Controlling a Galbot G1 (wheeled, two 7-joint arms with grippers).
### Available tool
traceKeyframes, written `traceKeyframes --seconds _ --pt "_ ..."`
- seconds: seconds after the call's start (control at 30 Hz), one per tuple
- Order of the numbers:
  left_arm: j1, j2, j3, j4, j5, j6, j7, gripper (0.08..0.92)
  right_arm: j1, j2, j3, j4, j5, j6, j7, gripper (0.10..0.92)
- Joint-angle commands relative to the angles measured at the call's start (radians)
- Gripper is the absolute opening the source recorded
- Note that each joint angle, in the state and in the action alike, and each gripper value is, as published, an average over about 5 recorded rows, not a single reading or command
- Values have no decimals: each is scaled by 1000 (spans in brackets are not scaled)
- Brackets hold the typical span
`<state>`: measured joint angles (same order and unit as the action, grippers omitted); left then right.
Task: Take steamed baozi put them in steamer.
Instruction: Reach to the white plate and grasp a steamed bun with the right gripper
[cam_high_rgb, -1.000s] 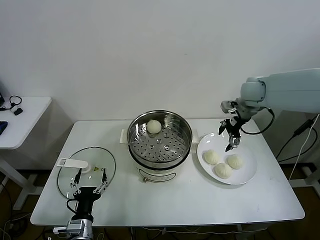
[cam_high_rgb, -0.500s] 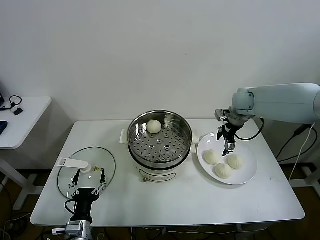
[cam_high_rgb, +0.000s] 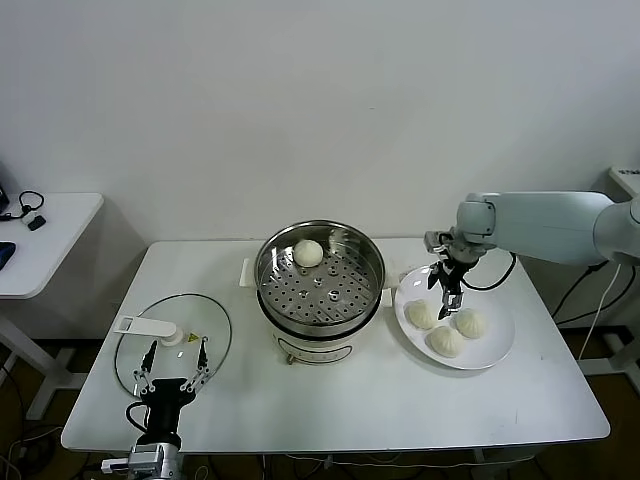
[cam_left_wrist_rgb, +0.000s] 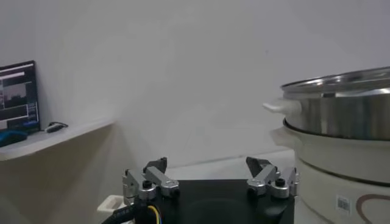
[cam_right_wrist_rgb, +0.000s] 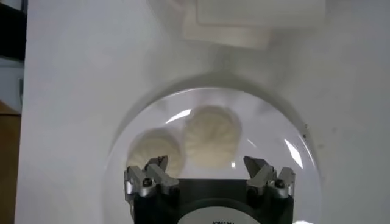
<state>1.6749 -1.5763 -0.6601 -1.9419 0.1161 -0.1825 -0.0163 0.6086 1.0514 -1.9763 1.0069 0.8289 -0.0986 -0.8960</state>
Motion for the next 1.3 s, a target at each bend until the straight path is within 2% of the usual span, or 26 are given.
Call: traceKeyframes --seconds 0.03,0.7,1.3 --pt "0 -1 -4 1 1 -1 0 823 -91 5 56 -84 -30 38 -1 823" --pt "-3 -2 -12 1 1 -3 0 823 -152 50 90 -172 -58 75 2 823" --pt "-5 -2 -15 5 4 -5 0 823 -141 58 88 -149 -49 56 -14 823"
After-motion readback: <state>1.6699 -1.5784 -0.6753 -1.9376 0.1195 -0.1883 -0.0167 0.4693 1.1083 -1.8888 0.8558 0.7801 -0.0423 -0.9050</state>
